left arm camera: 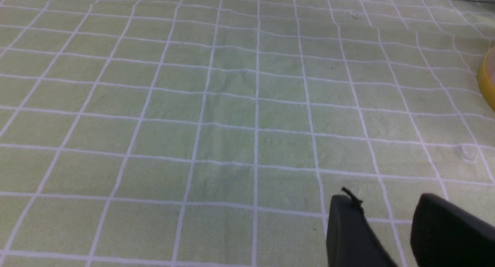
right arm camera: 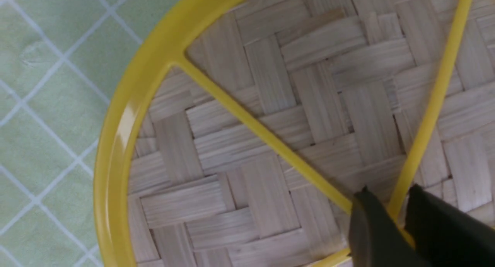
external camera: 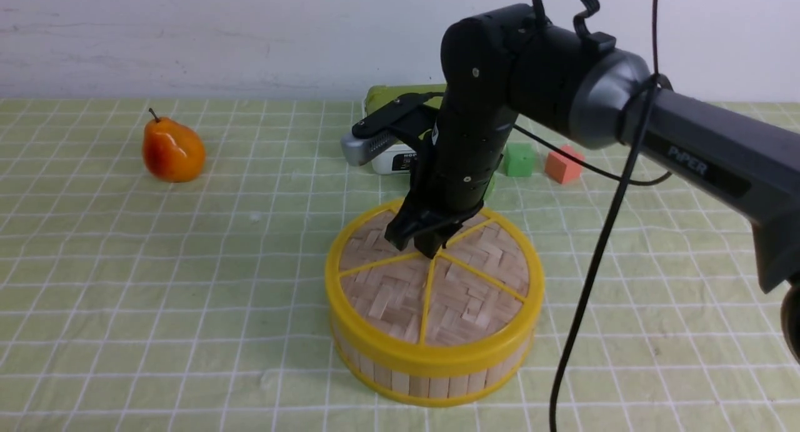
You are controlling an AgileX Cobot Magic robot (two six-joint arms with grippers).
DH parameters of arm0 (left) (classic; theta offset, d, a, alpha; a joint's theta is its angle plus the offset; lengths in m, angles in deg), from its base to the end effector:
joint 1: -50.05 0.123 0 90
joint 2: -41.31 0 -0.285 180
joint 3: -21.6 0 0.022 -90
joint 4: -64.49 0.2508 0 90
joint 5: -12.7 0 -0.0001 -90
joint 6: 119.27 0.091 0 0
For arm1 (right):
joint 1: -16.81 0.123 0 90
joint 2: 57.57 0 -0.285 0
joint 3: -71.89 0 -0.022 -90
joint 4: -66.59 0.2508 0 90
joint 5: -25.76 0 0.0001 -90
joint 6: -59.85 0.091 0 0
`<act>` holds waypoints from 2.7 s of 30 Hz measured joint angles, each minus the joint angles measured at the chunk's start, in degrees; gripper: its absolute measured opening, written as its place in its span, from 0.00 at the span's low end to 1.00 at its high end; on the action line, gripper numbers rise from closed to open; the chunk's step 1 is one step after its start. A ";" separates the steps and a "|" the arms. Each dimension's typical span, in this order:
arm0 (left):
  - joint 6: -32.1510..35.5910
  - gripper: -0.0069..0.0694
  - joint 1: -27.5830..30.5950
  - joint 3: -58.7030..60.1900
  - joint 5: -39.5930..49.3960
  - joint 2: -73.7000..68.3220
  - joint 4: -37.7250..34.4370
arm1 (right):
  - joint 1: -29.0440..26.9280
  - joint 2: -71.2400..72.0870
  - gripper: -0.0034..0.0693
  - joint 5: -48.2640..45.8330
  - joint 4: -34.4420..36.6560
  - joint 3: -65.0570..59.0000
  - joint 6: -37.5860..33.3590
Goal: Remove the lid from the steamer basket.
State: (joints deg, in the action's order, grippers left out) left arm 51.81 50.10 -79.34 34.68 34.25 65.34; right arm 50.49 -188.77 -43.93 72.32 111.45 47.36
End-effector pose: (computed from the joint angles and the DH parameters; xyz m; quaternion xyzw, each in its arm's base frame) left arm 0.0524 0.0006 0.1686 -0.0594 0.8073 -0.0391 0.5858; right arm 0.3848 0.2667 0.2664 -0.3777 0.9103 0.0780 0.1502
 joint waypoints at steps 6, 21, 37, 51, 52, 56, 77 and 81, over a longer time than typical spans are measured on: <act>0.00 0.40 0.00 0.00 0.00 0.00 0.00 | 0.00 1.69 0.15 -1.74 -1.41 4.26 0.00; 0.00 0.40 0.00 0.00 0.00 0.00 0.00 | -15.83 24.63 0.15 -2.07 -5.73 -5.76 2.33; 0.00 0.40 0.00 0.00 0.00 0.00 0.00 | -26.73 21.75 0.15 21.28 -5.73 -40.41 7.61; 0.00 0.40 0.00 0.00 0.00 0.00 0.00 | -26.73 21.51 0.66 23.64 -4.11 -41.05 11.96; 0.00 0.40 0.00 0.00 0.00 0.00 0.00 | -26.73 23.18 0.68 23.02 -3.84 -41.06 11.57; 0.00 0.40 0.00 0.00 0.00 0.00 0.00 | -26.73 33.28 0.67 20.97 -1.11 -41.48 8.23; 0.00 0.40 0.00 0.00 0.00 0.00 0.00 | -26.73 89.41 0.01 26.35 5.97 -74.94 1.71; 0.00 0.40 0.00 0.00 0.00 0.00 0.00 | -26.73 91.80 0.01 26.38 6.10 -76.15 1.71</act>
State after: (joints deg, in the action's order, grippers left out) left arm 51.81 50.10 -79.34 34.68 34.25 65.34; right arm 23.76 -96.97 -17.54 78.42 35.31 49.07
